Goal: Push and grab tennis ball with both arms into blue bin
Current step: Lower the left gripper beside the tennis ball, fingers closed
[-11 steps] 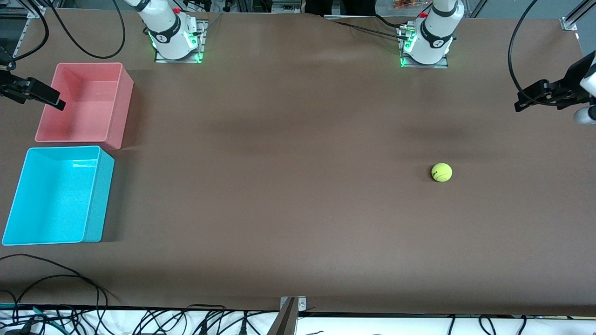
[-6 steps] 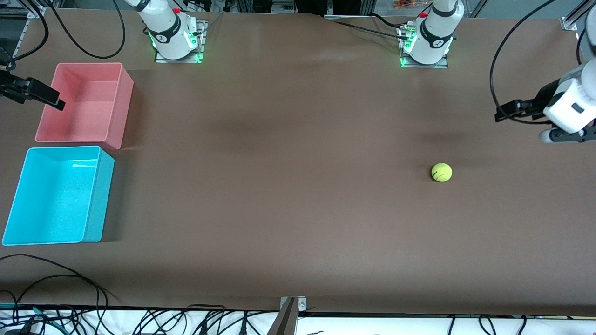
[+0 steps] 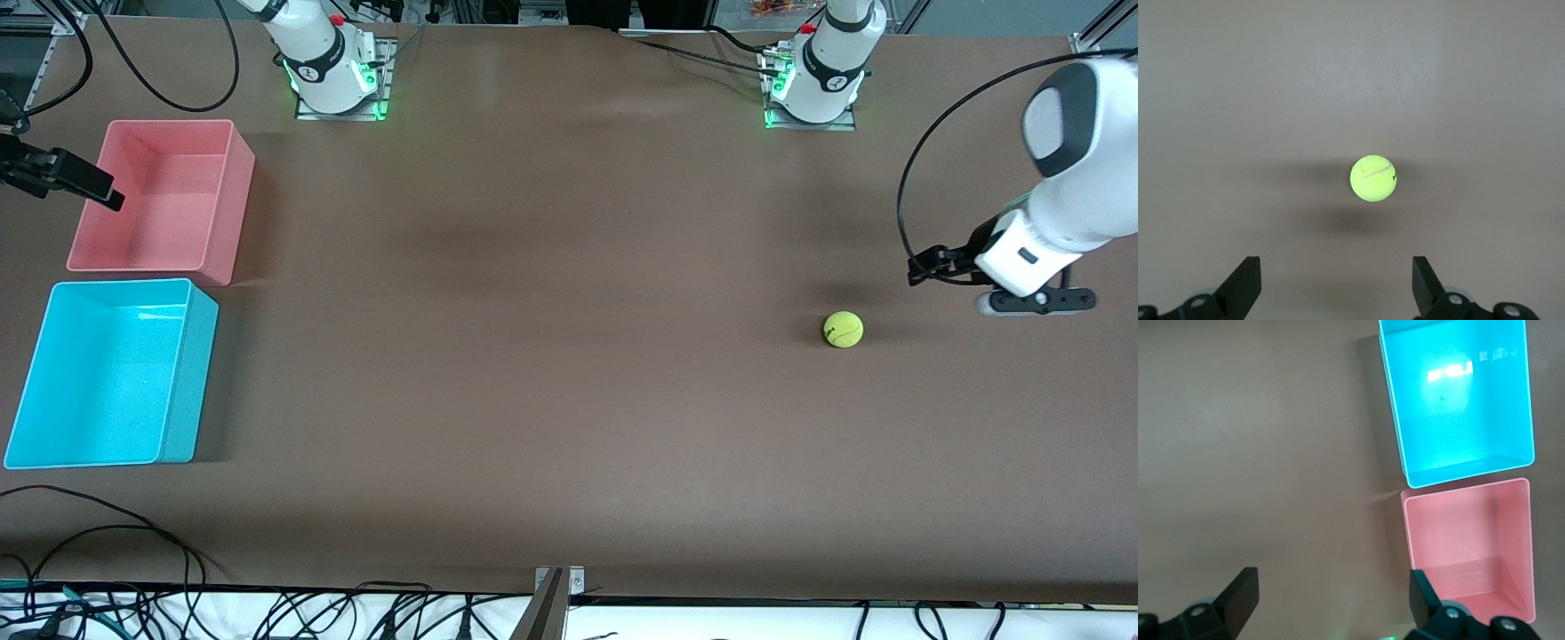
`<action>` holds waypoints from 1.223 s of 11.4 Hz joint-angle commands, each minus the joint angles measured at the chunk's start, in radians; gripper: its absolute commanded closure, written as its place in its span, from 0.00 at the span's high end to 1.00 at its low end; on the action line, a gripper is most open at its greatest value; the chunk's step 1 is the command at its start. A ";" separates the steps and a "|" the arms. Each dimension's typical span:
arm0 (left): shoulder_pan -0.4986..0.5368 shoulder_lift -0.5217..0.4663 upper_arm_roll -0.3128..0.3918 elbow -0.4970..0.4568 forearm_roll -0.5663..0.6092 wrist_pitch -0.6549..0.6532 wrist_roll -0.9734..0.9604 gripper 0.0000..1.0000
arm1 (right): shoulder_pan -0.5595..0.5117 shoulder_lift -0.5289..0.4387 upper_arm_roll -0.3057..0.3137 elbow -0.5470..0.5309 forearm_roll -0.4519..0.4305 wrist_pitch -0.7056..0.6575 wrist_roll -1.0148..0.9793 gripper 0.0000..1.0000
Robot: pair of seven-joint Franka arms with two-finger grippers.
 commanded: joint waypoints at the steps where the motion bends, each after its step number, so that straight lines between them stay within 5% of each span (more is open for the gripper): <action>1: -0.009 0.024 0.003 -0.109 0.018 0.154 0.016 1.00 | -0.002 0.004 -0.001 0.023 0.016 -0.018 0.008 1.00; 2: -0.011 0.038 0.003 -0.130 0.020 0.200 0.016 1.00 | -0.002 0.004 -0.001 0.023 0.016 -0.018 0.008 1.00; 3: -0.014 0.054 0.003 -0.150 0.029 0.242 0.019 0.86 | -0.002 0.004 -0.001 0.023 0.016 -0.017 0.008 1.00; 5: -0.024 0.077 0.003 -0.170 0.030 0.277 0.035 0.13 | -0.002 0.004 -0.001 0.023 0.016 -0.015 0.008 1.00; 6: -0.032 0.081 0.003 -0.175 0.029 0.277 0.077 0.00 | -0.002 0.004 -0.002 0.022 0.016 -0.014 0.008 1.00; 14: 0.005 0.143 0.003 -0.192 0.029 0.341 0.991 0.00 | -0.002 0.004 -0.001 0.023 0.016 -0.014 0.008 1.00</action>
